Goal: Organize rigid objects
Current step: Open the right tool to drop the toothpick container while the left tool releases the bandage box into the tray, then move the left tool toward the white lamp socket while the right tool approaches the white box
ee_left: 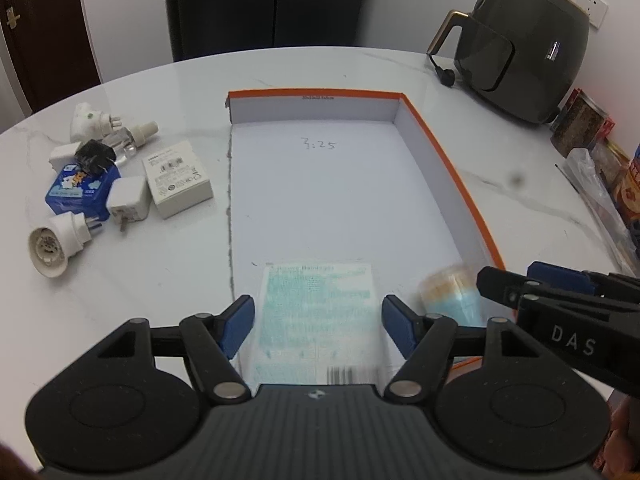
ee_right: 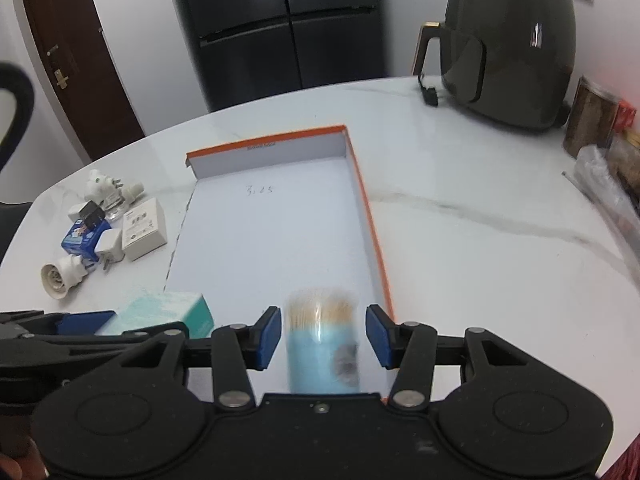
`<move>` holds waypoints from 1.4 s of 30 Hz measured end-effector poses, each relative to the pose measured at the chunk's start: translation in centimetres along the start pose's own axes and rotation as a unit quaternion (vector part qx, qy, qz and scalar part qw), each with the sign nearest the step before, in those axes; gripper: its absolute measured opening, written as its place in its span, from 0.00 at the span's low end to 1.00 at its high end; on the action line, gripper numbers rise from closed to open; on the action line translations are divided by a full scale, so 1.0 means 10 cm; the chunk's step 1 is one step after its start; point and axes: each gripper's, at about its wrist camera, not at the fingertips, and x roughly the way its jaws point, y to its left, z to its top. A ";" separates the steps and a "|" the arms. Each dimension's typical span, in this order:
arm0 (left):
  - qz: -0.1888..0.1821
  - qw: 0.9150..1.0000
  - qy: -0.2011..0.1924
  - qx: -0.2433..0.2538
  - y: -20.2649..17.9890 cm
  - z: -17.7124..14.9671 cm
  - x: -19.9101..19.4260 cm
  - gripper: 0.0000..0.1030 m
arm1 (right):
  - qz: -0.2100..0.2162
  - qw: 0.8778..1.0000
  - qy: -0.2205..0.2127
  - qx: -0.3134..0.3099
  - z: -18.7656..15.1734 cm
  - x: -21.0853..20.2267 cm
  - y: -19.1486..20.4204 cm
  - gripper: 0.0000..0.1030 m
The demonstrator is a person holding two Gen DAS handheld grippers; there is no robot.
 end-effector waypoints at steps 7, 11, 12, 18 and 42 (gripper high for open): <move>-0.012 1.000 -0.002 0.000 -0.03 0.00 0.00 0.66 | -0.001 1.000 -0.016 0.009 0.00 -0.11 -0.04 0.58; -0.013 1.000 -0.016 -0.002 -0.02 0.02 -0.10 0.69 | 0.000 1.000 -0.023 0.004 0.01 -0.16 0.00 0.58; -0.009 1.000 -0.019 -0.003 0.00 0.03 -0.13 0.70 | 0.000 1.000 -0.024 0.003 0.01 -0.17 0.01 0.59; 0.024 0.999 -0.029 -0.026 0.25 0.06 -0.23 0.83 | 0.013 0.999 -0.031 -0.012 0.07 -0.16 0.20 0.72; 0.102 0.987 -0.046 -0.117 1.42 0.04 -0.56 0.85 | 0.083 0.993 -0.019 -0.087 0.21 0.10 1.39 0.73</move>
